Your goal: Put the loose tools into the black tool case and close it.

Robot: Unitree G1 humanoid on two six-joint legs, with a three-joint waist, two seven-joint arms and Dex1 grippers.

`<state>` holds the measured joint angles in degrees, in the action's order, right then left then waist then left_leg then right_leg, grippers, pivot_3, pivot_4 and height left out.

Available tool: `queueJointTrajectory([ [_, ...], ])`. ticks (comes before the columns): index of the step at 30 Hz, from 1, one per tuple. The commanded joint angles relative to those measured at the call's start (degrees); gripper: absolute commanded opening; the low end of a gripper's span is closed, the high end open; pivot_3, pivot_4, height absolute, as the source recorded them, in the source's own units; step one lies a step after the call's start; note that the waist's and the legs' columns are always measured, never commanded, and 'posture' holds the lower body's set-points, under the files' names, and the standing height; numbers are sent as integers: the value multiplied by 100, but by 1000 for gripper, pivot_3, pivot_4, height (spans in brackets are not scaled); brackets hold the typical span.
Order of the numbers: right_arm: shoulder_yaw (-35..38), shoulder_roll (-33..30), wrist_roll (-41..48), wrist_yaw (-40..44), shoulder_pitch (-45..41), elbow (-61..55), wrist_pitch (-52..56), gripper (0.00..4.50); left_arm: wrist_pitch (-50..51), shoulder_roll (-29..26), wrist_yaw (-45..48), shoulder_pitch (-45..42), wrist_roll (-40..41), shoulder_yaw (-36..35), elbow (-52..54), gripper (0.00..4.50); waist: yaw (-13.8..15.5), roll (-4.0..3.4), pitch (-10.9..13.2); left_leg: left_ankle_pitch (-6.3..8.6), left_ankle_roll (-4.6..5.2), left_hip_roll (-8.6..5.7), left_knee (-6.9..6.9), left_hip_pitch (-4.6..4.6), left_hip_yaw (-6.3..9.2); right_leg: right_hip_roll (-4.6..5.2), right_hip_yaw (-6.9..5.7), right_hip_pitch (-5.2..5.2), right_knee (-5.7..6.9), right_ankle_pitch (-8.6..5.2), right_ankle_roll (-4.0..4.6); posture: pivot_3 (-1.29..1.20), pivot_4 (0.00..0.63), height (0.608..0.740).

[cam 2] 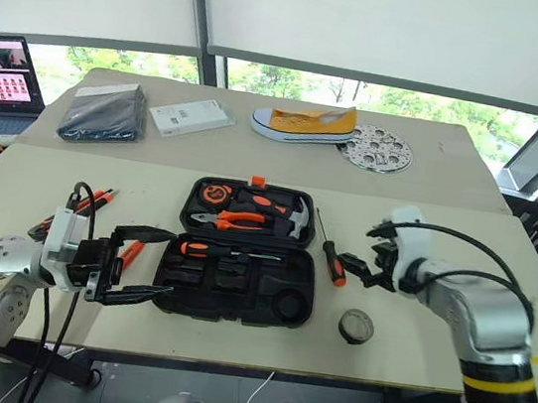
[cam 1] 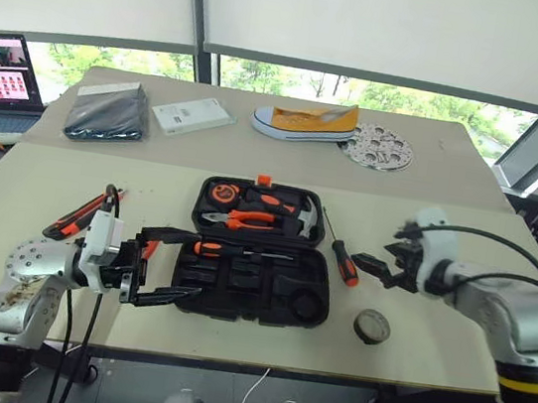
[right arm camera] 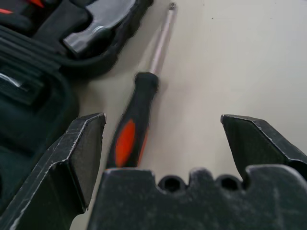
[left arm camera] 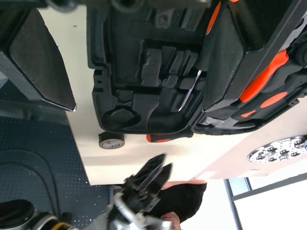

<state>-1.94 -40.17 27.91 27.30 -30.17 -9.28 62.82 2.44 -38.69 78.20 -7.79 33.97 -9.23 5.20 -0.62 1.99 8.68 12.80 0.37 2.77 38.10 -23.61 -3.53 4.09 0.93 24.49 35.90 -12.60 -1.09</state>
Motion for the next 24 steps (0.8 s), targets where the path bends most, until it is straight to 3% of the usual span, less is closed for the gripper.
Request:
queueJointTrajectory([
  [1,-125,92,-195,-76,-215,91,160,4500,173,-134,-47,111,172,-119,328,4493,9,0,0,0,0,0,0,-3,0,1,-1,2,-2,0,-1,0,150,740],
  [7,-282,221,-575,-275,-204,392,193,4500,186,-113,-169,183,131,-114,501,4493,2,0,0,0,0,-12,1,-2,0,17,-4,0,-1,2,-8,0,150,740],
  [8,-275,232,-598,-283,-200,402,207,3975,185,-116,-185,183,128,-117,515,4500,-6,0,0,0,0,-12,1,-1,0,16,-3,0,0,2,-8,0,150,740],
  [12,-316,216,-635,-205,-114,351,208,2750,167,-107,-246,120,106,-104,517,4500,-10,0,0,0,0,-7,1,5,0,9,-2,0,4,2,-7,0,150,740],
  [17,345,400,-716,-497,206,335,-214,1036,401,-152,-278,100,199,-17,641,4500,-3,0,0,0,0,-7,1,6,-1,10,-2,-3,4,1,-7,0,150,740],
  [20,938,547,-790,-766,562,200,-708,973,578,-43,-539,95,306,-101,793,4500,49,0,0,0,0,-12,1,3,0,16,-4,-5,2,0,-10,0,150,740],
  [24,709,218,-1363,-487,755,248,-2212,973,659,39,-834,174,371,-240,852,4500,21,0,0,0,0,-18,1,3,-1,20,0,-5,-1,1,-16,0,150,740],
])
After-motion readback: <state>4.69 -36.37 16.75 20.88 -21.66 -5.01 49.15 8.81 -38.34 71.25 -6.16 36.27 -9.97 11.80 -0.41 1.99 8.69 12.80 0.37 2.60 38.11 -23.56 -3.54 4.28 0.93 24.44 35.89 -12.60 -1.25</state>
